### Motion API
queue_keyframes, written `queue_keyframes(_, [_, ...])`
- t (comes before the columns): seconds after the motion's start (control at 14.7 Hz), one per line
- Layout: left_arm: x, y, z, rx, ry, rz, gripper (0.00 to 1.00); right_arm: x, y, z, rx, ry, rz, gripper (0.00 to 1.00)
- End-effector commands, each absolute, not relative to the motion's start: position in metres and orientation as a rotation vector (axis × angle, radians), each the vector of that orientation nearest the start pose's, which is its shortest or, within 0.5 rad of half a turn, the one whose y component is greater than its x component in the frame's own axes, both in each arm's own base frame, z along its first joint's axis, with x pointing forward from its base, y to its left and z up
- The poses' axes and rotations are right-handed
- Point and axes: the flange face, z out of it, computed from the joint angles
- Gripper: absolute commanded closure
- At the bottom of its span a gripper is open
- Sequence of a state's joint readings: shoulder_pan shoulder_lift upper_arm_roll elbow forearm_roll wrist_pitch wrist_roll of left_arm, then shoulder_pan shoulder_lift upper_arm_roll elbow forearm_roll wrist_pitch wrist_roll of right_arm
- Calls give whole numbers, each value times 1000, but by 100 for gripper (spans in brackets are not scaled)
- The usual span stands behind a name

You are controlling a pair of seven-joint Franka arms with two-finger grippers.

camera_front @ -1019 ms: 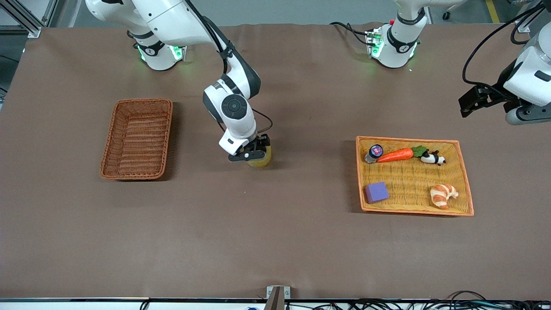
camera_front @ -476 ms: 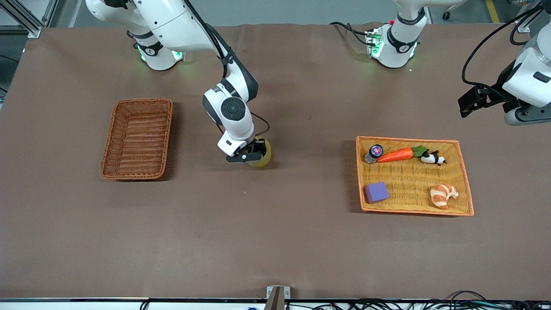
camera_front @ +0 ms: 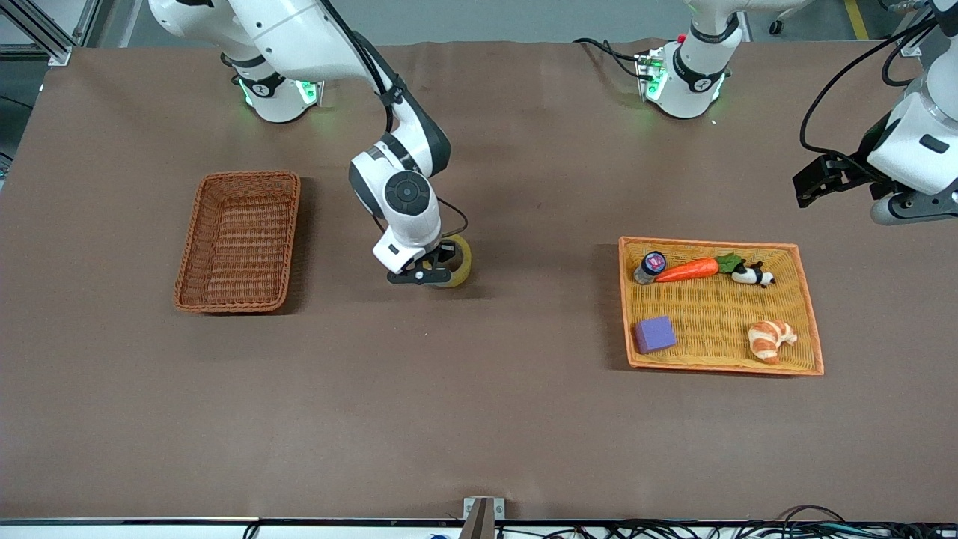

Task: Move tape to another basket
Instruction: 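Carry the tape roll with the right gripper into the wicker basket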

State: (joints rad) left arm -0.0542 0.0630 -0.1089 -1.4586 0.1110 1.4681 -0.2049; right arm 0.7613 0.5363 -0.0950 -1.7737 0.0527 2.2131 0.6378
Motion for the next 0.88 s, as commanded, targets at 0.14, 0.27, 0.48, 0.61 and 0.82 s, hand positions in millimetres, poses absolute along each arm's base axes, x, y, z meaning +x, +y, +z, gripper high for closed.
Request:
queue_keyframes(0.14, [557,-76,636,-3035,-73,46,0,538,320,399,-3174,188,77,100])
queue_keyframes(0.27, [555,-75,637,-3034,-71,49,0,546,277,432,-3157,214,78,100])
queue_keyframes(0.48, [554,-75,638,-3032,-71,50,0,551,198,455,-3136,184,76,100])
queue_keyframes(0.61, [554,-79,638,-3033,-62,48,0,547,132,459,-3125,114,87,100])
queue_keyframes(0.82, [554,-82,637,-3031,-55,51,0,536,58,446,-3118,21,147,100])
